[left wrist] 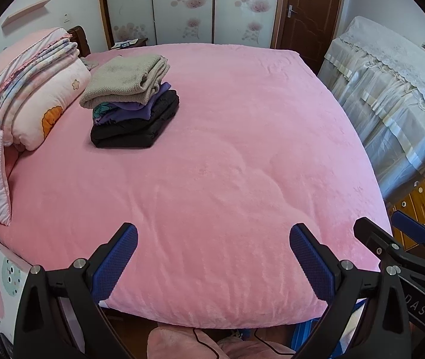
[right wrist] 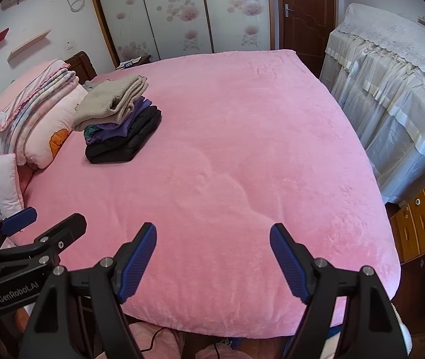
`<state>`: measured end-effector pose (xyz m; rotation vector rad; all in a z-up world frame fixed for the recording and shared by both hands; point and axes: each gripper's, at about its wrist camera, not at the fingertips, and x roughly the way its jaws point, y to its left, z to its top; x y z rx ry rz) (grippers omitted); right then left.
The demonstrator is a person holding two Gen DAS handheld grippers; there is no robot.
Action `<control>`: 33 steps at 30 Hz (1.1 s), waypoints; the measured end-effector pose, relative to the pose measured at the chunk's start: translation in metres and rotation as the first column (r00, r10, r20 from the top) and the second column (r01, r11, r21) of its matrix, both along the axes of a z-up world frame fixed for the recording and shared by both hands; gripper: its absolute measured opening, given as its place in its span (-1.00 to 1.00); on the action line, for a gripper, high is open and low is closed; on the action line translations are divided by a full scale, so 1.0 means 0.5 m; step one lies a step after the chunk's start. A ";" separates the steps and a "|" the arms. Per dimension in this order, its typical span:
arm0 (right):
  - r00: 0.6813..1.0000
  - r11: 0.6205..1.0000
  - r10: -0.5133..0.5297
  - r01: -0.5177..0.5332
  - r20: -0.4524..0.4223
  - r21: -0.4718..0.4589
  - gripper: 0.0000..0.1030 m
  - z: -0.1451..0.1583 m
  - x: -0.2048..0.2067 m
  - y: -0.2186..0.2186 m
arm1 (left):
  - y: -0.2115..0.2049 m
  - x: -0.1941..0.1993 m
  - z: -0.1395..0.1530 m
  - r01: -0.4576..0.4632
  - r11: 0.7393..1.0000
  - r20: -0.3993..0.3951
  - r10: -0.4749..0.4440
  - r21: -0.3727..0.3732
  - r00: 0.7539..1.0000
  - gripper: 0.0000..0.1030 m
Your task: Fold large clothes
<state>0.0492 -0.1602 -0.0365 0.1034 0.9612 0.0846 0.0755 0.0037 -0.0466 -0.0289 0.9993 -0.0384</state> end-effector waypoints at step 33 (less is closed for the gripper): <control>1.000 1.000 -0.010 0.010 0.005 -0.024 0.53 0.001 0.012 -0.008 | -0.011 0.019 0.000 -0.002 1.000 0.003 0.002 0.004 1.000 0.95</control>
